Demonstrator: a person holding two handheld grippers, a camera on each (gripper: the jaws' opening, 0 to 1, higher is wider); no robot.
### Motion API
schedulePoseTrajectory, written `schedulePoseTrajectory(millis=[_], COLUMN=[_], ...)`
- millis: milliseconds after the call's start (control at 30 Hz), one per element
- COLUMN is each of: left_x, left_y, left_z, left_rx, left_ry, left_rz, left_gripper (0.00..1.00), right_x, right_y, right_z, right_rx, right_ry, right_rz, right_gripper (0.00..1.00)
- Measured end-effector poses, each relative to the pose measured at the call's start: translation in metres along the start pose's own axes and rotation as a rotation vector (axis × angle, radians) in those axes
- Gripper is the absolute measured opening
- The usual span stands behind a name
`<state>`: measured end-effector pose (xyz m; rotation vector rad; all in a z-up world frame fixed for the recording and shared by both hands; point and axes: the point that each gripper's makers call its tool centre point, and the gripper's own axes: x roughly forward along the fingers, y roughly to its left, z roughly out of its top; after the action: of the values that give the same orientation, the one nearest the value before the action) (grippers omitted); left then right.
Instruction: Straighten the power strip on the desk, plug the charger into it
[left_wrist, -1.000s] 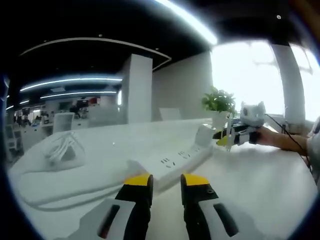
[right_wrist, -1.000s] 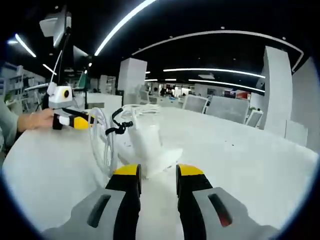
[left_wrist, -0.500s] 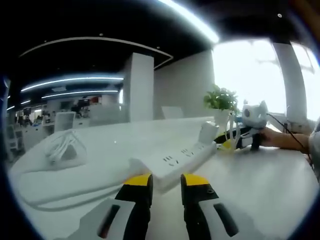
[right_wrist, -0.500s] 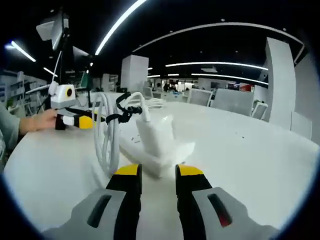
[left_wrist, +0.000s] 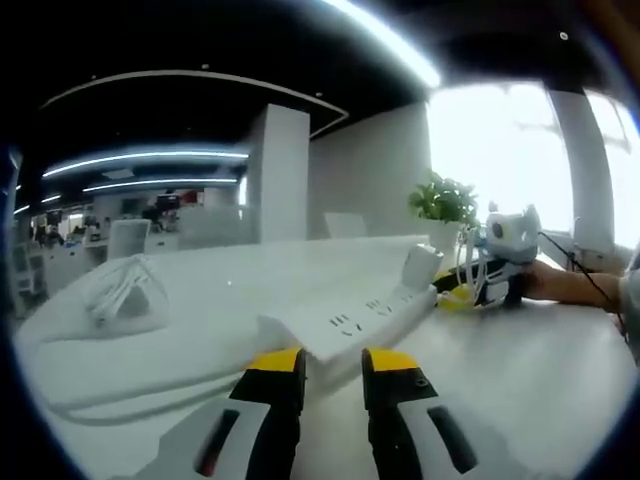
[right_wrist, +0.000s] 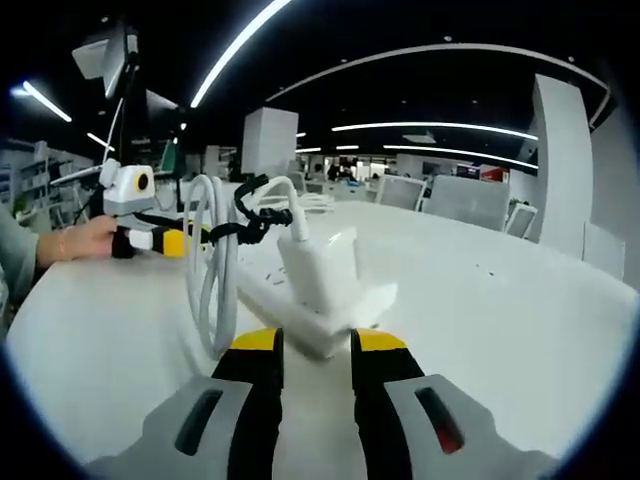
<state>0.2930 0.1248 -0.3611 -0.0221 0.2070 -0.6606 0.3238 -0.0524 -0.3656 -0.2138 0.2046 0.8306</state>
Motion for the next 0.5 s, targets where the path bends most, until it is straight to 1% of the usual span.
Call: schedulePoseTrajectory(millis=[133, 233, 333, 500], left_x=[0.0004, 0.0013, 0.0016, 0.0012], left_y=[-0.0001, 0.0016, 0.0012, -0.0009], left_z=[-0.0005, 0.0003, 0.0011, 0.001], left_rx=[-0.003, -0.022, -0.048, -0.066], left_ry=[-0.001, -0.004, -0.012, -0.018], left_rz=[-0.002, -0.008, -0.027, -0.054], left_gripper=[0.24, 0.24, 0.26, 0.29], right_x=[0.0003, 0.0013, 0.0008, 0.0011], right_y=[-0.0005, -0.0024, -0.0016, -0.0011], right_z=[-0.0001, -0.0004, -0.0006, -0.0007], right_rx=[0.028, 0.037, 0.051, 0.059], right_ry=[-0.005, -0.005, -0.008, -0.008], right_rz=[0.003, 0.002, 0.0, 0.001], right_gripper=[0.26, 0.26, 0.26, 0.26])
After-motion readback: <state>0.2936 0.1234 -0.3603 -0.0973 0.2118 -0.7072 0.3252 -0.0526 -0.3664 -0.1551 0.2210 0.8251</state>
